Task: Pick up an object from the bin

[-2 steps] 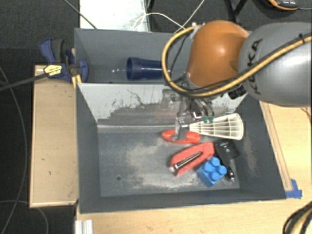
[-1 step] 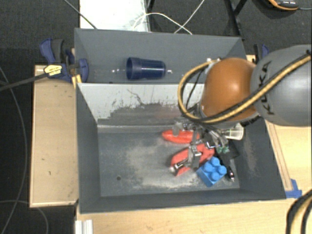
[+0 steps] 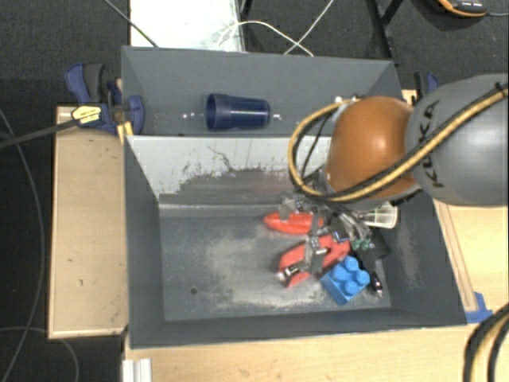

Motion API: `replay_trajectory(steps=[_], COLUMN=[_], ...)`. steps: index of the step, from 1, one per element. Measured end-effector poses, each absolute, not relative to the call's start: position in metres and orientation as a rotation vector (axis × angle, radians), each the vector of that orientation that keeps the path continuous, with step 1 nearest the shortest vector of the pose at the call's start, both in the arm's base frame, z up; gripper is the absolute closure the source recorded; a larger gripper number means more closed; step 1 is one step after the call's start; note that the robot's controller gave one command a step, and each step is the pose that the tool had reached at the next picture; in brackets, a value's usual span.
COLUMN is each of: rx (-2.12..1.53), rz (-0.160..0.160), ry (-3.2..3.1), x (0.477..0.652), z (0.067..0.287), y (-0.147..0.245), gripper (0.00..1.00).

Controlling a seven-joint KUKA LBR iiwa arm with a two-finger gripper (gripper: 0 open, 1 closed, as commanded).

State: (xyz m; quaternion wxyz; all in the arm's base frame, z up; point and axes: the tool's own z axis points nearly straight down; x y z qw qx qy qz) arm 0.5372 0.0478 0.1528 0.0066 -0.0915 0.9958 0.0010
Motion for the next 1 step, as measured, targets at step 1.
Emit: replay_trajectory(steps=[1], rx=[0.121], rz=[0.005], ry=[3.13], x=[0.5052], z=[0.1567], y=[0.0345], gripper=[0.0])
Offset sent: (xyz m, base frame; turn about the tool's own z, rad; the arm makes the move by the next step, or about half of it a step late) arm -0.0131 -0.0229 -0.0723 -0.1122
